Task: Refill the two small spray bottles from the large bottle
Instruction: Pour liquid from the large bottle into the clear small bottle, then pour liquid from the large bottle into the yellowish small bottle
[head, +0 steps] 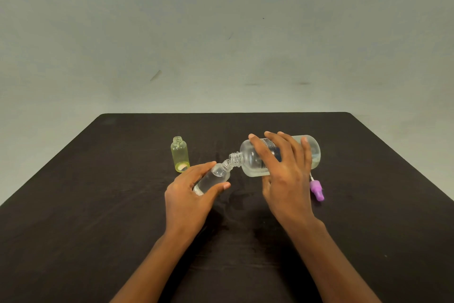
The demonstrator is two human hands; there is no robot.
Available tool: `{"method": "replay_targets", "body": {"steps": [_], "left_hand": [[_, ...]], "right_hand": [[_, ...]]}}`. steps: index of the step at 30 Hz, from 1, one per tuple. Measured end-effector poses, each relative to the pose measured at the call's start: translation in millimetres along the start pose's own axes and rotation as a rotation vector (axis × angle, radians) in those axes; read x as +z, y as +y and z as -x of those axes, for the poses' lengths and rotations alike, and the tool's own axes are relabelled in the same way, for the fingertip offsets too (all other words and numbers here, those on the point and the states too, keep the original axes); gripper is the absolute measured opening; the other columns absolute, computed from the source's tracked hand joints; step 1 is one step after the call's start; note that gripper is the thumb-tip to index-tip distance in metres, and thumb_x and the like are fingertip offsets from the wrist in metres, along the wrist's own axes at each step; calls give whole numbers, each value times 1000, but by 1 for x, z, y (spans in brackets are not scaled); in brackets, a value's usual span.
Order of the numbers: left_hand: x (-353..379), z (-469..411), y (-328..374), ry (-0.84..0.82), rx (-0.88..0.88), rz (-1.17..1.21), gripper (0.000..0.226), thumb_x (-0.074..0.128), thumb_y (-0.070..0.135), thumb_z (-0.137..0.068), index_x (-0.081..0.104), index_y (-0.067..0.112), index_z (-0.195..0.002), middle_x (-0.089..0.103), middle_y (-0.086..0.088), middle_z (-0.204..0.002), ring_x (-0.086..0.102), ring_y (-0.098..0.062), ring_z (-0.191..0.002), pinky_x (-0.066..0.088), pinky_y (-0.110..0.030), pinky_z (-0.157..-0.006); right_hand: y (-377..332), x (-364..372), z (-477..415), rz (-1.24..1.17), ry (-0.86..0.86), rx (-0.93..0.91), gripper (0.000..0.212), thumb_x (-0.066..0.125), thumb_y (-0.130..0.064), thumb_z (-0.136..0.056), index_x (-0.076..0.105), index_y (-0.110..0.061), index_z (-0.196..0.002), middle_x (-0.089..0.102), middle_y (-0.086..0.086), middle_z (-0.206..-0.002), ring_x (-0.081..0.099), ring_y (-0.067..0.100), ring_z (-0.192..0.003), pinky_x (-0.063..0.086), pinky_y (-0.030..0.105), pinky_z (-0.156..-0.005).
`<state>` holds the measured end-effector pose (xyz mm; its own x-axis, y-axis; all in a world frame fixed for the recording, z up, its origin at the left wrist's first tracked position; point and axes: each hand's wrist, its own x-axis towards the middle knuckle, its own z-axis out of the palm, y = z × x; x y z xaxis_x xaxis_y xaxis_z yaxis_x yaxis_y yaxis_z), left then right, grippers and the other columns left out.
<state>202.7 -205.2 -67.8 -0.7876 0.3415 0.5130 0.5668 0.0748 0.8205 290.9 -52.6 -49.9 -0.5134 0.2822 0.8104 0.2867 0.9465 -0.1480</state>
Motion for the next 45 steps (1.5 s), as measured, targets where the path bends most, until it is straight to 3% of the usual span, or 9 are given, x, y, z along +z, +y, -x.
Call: {"method": "replay_targets", "body": {"steps": [10, 15, 19, 26, 32, 35, 39, 45], "left_hand": [[-1, 0, 1, 2, 1, -9, 46, 85, 24, -62, 64, 45, -96, 70, 19, -96, 63, 2, -96, 52, -35, -90], [-1, 1, 1, -9, -16, 2, 44, 85, 26, -62, 66, 39, -100, 70, 16, -96, 64, 2, -94, 52, -28, -87], [0, 1, 3, -3, -34, 25, 43, 84, 27, -61, 67, 37, -99, 70, 16, -94, 64, 3, -91, 50, -18, -84], [-1, 0, 5, 26, -60, 60, 39, 84, 24, -64, 71, 28, -100, 71, 17, -93, 66, 1, -88, 52, -18, -80], [-21, -18, -5, 214, -130, 94, 40, 82, 20, -67, 70, 19, -104, 70, 13, -95, 67, -1, -88, 51, -12, -74], [-38, -29, -14, 321, -158, 37, 35, 80, 23, -70, 66, 28, -102, 66, 17, -96, 64, -2, -88, 45, -4, -69], [-58, -38, -35, 437, -220, -52, 38, 78, 33, -73, 65, 30, -108, 66, 5, -109, 61, -12, -98, 47, -24, -82], [-63, -43, -54, 543, -348, 30, 36, 79, 28, -73, 68, 21, -106, 69, 2, -97, 67, -13, -90, 52, -27, -80]], "right_hand": [[1, 1, 1, -1, 3, -4, 88, 72, 14, -61, 47, -29, -133, 56, 7, -127, 44, 26, -126, 13, 43, -116], [1, 2, 1, 7, 15, -2, 89, 72, 14, -60, 46, -29, -134, 57, 6, -127, 45, 25, -125, 14, 42, -115], [2, 2, 2, 21, 22, -2, 85, 76, 7, -62, 48, -27, -134, 57, 6, -126, 48, 25, -122, 19, 46, -113], [1, 2, 5, -16, 8, 5, 84, 83, -10, -60, 48, -25, -135, 58, 4, -122, 54, 23, -115, 22, 46, -111], [2, 2, 5, -37, 41, 22, 85, 85, -11, -58, 46, -26, -133, 59, 3, -120, 53, 20, -114, 20, 44, -111], [2, 2, 6, -34, 47, 20, 83, 85, -13, -59, 48, -25, -132, 59, 3, -120, 54, 20, -113, 21, 46, -111], [3, 3, 6, -40, 44, 23, 83, 85, -13, -59, 48, -25, -132, 59, 2, -121, 54, 20, -113, 21, 46, -111], [3, 2, 5, -41, 39, 27, 82, 85, -14, -60, 49, -24, -132, 59, 3, -121, 54, 21, -114, 20, 47, -111]]}}
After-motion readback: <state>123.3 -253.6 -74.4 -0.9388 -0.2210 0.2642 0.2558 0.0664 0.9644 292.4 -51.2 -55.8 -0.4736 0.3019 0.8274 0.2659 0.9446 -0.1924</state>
